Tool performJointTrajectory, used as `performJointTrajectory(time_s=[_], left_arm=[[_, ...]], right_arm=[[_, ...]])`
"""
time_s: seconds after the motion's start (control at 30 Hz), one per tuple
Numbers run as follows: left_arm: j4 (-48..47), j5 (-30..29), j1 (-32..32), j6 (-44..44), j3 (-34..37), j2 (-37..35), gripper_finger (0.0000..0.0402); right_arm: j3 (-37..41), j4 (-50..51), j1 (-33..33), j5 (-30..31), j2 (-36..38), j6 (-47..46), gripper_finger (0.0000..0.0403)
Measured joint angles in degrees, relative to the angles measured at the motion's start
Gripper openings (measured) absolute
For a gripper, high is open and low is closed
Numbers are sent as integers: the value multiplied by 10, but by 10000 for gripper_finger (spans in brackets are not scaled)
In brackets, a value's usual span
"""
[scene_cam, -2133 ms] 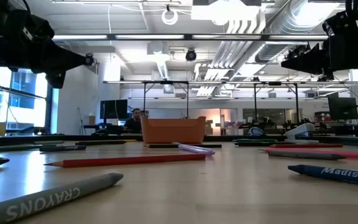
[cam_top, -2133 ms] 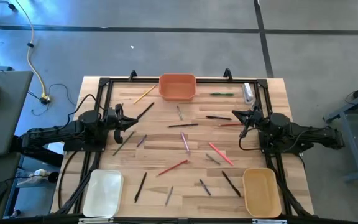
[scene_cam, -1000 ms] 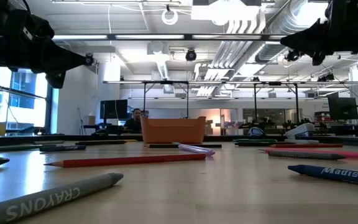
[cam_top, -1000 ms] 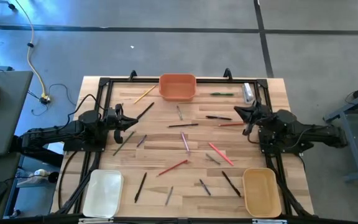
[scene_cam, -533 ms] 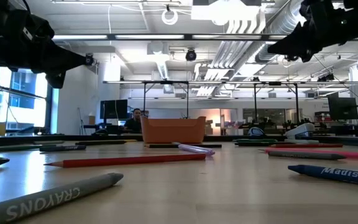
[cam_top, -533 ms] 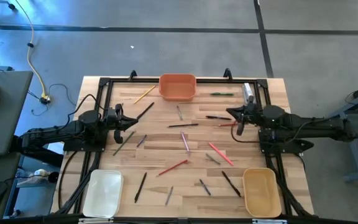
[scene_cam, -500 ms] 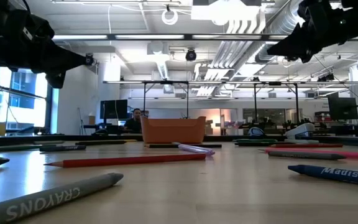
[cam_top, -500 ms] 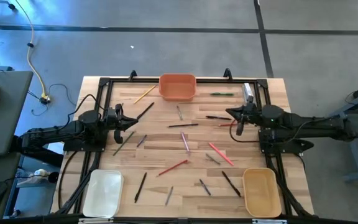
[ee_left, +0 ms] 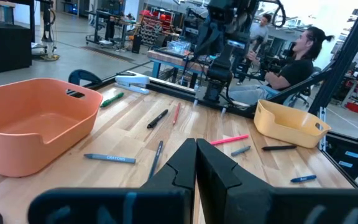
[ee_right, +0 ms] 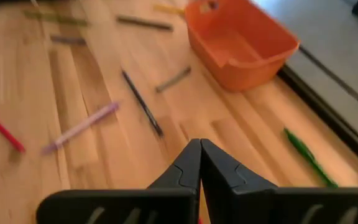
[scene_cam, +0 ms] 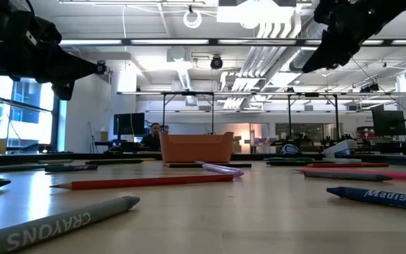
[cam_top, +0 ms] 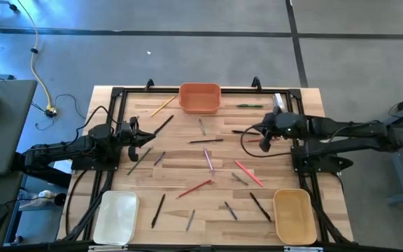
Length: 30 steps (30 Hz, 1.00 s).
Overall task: Sort crayons/erasers/pens/pencils in bins
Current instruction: Put the red pencil into the yellow bin
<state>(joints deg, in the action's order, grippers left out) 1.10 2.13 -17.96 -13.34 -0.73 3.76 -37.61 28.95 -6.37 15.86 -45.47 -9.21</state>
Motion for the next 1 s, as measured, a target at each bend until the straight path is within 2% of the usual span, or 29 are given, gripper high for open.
performJointTrajectory(time_s=[0.3,0.53,0.8,1.0], left_arm=[[0,0,0,0,0,0,0],[0,0,0,0,0,0,0],[0,0,0,0,0,0,0],[0,0,0,0,0,0,0]], right_arm=[[-20,54,-21,-83,-92,-24,0],[-20,86,-60,-119,-161,-7,0],[-23,88,-100,-136,-247,31,0],[-83,105,-129,-153,-334,38,0]])
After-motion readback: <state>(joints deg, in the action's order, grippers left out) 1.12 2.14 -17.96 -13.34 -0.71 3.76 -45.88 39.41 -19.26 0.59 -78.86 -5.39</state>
